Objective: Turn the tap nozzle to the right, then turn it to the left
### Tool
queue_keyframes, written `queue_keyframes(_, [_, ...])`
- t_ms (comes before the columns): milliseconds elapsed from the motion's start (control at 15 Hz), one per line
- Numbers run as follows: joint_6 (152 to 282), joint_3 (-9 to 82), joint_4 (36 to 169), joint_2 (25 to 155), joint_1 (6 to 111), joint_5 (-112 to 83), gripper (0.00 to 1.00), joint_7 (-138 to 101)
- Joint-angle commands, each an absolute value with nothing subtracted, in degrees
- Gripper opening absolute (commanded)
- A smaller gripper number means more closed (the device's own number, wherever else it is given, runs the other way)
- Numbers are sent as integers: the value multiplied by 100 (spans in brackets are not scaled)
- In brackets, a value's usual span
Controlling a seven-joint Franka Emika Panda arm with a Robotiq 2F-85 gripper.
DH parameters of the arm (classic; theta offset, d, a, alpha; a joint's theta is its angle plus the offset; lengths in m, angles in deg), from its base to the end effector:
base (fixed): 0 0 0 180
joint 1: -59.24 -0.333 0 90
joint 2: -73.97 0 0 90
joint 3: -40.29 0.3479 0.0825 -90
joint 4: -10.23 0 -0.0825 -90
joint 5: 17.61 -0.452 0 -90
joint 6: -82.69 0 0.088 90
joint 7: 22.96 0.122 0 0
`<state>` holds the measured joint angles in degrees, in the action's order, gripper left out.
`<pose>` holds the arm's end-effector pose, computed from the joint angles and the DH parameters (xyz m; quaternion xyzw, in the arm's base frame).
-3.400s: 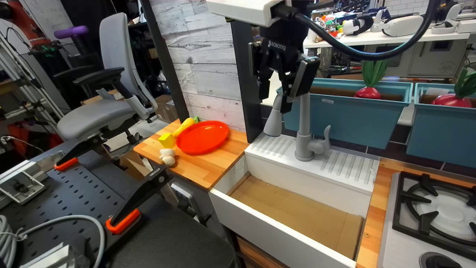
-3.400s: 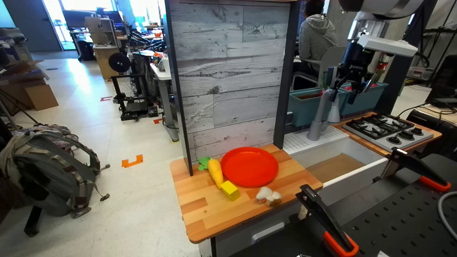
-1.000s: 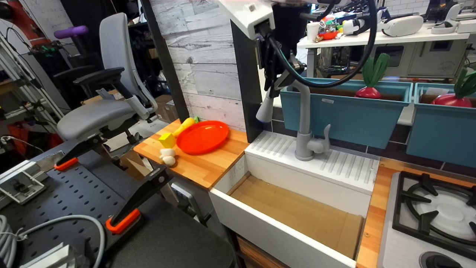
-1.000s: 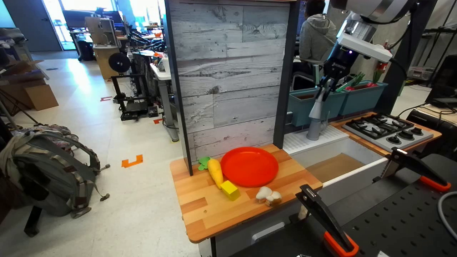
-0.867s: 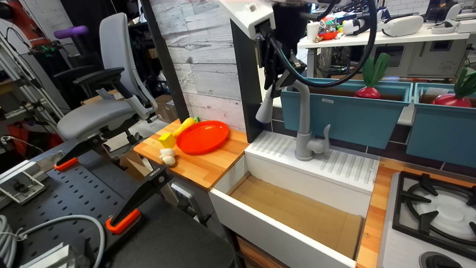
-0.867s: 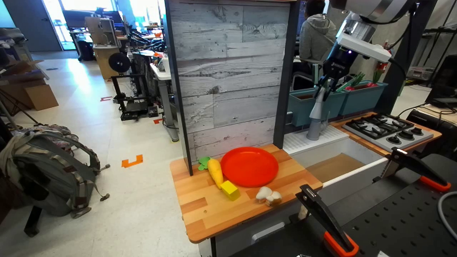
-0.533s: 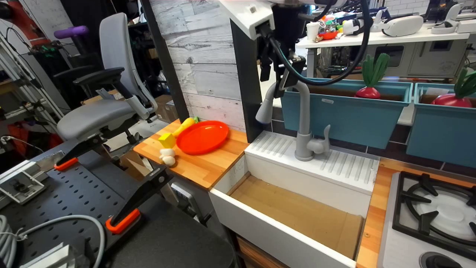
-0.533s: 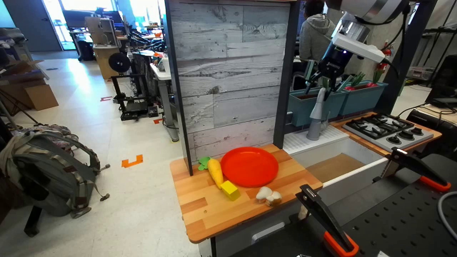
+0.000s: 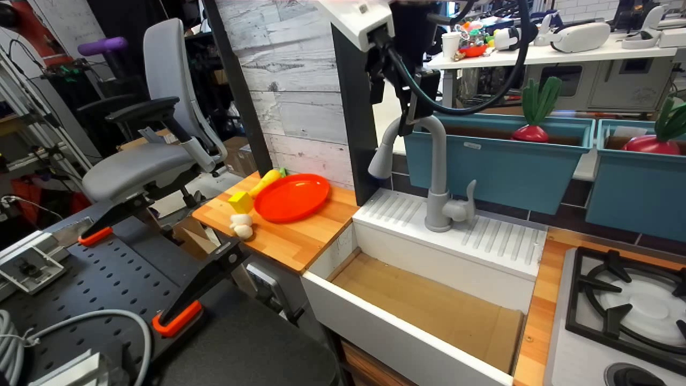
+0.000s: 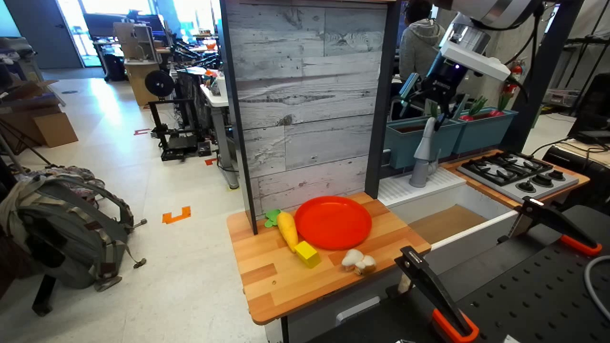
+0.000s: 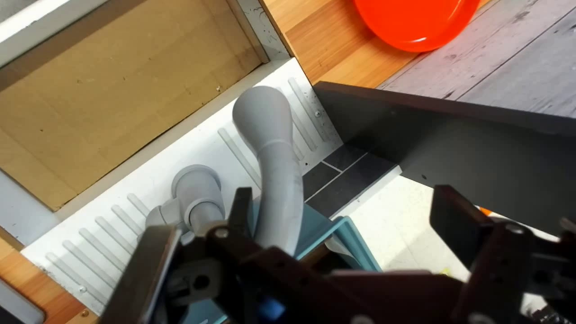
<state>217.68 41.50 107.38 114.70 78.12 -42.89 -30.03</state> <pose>0.7054 -0.2151 0.1384 -0.9550 0.2501 -0.0091 0.1593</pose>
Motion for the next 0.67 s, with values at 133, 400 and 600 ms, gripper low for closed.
queue_keyframes(133, [21371, 4104, 11224, 10819, 7862, -4144, 100, -3310])
queue_keyframes(400, [20559, 3955, 11757, 10181, 7829, -3699, 100, -3944])
queue_keyframes(600, [20491, 3881, 11528, 10376, 7750, -3659, 100, -3858])
